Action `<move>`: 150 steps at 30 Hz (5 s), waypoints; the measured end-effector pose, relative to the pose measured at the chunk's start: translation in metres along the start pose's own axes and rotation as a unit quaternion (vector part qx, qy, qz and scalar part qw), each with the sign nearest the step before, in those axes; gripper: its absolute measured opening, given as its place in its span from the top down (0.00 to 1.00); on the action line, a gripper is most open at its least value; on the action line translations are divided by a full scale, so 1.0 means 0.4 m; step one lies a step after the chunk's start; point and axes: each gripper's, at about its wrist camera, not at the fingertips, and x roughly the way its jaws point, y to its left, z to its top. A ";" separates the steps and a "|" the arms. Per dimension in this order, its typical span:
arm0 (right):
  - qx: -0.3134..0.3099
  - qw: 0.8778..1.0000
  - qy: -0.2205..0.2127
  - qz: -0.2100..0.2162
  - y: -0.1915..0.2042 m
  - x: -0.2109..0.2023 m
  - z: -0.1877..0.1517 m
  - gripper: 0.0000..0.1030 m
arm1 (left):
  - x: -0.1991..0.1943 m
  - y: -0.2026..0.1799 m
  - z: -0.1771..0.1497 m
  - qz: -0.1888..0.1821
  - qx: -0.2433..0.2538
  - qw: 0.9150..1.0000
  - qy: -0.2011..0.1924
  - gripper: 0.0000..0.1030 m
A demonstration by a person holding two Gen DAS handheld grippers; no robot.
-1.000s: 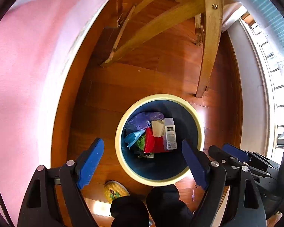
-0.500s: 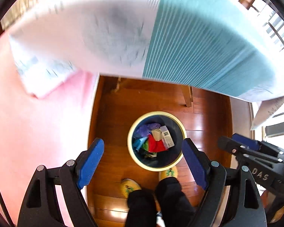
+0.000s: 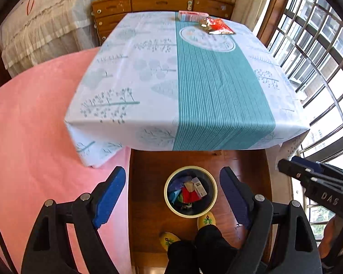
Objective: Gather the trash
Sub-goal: 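Move both tools back up to the table toward the carton and snack bag, then grasp the strawberry milk carton with the left gripper while the right gripper grasps the snack bag, then lift the carton and snack bag off the table toward the bin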
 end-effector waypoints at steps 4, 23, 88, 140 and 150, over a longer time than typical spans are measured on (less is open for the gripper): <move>0.007 0.999 -0.041 -0.001 0.006 -0.072 0.031 0.57 | -0.075 0.000 0.036 0.002 0.012 1.000 -0.026 0.20; -0.029 0.991 -0.130 -0.008 0.034 -0.213 0.197 0.47 | -0.211 -0.050 0.237 0.000 0.063 0.994 -0.093 0.19; -0.208 0.955 0.081 0.198 -0.390 0.652 1.422 0.39 | 0.992 -0.326 1.449 -0.048 0.286 0.940 0.178 0.43; -0.464 0.878 0.087 0.077 -0.133 0.589 1.202 0.87 | 0.631 -0.125 0.919 -0.015 -0.237 0.967 0.092 0.51; -0.383 0.916 0.012 0.117 -0.088 0.350 1.045 0.88 | 0.433 -0.091 0.833 -0.008 -0.202 0.978 0.056 0.51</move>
